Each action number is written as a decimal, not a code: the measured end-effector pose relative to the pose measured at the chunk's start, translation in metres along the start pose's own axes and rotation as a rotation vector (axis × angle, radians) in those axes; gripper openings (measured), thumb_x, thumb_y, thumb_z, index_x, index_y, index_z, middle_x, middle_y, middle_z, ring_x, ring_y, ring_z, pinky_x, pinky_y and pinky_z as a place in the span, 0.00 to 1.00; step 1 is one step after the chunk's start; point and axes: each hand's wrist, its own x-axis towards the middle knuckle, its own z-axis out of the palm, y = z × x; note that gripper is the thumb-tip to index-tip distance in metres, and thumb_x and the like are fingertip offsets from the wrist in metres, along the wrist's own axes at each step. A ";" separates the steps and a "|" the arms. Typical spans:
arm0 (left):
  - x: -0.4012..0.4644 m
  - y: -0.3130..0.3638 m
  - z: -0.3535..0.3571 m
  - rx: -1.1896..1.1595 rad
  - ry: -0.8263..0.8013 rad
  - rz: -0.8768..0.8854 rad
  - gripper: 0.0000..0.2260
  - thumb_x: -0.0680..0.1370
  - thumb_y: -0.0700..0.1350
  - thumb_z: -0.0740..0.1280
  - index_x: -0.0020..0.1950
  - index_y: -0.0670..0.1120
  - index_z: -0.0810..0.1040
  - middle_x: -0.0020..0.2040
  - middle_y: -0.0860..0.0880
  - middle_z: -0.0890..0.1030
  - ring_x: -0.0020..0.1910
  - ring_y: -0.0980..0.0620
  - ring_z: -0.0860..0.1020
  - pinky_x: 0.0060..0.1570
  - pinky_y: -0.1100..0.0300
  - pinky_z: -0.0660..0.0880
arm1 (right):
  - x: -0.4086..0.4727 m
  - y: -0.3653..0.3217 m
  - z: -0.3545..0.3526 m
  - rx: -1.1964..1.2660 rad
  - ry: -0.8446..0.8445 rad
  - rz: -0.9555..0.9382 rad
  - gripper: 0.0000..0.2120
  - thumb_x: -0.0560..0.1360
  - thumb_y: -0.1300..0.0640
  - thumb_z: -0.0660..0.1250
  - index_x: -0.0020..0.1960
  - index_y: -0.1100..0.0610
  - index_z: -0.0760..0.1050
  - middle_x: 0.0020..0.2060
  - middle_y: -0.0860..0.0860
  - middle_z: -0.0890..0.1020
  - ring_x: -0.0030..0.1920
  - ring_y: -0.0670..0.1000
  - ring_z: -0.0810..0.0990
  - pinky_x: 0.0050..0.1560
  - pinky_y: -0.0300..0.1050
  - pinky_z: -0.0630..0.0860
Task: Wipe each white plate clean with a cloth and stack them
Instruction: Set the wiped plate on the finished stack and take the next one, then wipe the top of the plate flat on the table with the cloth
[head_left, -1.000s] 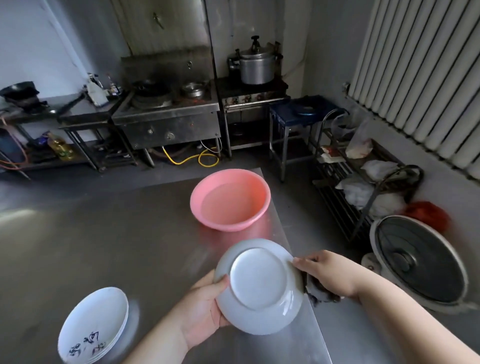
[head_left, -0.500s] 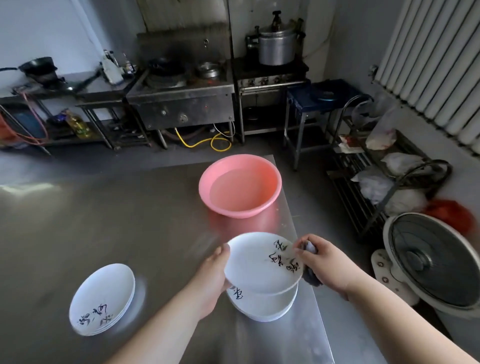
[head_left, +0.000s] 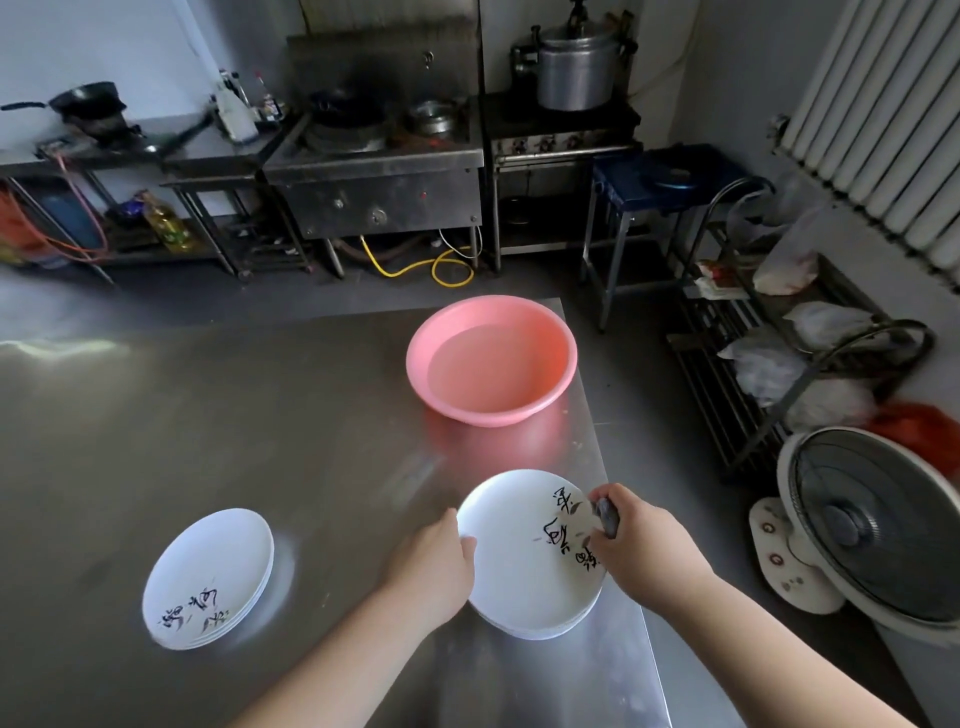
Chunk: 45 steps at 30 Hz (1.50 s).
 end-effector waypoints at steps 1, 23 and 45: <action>0.001 -0.001 0.001 0.003 0.000 0.002 0.10 0.86 0.54 0.55 0.56 0.49 0.70 0.53 0.49 0.81 0.50 0.44 0.79 0.53 0.47 0.79 | 0.000 -0.001 0.000 -0.032 0.005 -0.008 0.14 0.71 0.49 0.66 0.54 0.37 0.69 0.38 0.40 0.81 0.37 0.43 0.80 0.37 0.45 0.80; 0.014 -0.185 -0.055 0.055 0.158 -0.069 0.18 0.82 0.64 0.56 0.68 0.59 0.72 0.46 0.56 0.82 0.45 0.50 0.79 0.40 0.56 0.72 | 0.005 -0.148 0.061 -0.269 0.063 -0.256 0.12 0.75 0.40 0.64 0.46 0.49 0.68 0.36 0.47 0.80 0.36 0.49 0.79 0.37 0.48 0.77; 0.021 -0.447 -0.054 -0.083 0.075 -0.196 0.06 0.84 0.46 0.61 0.59 0.47 0.68 0.49 0.48 0.79 0.45 0.46 0.76 0.43 0.53 0.72 | 0.017 -0.322 0.330 -0.272 -0.362 -0.129 0.09 0.80 0.48 0.62 0.55 0.50 0.66 0.44 0.48 0.80 0.42 0.56 0.78 0.38 0.46 0.70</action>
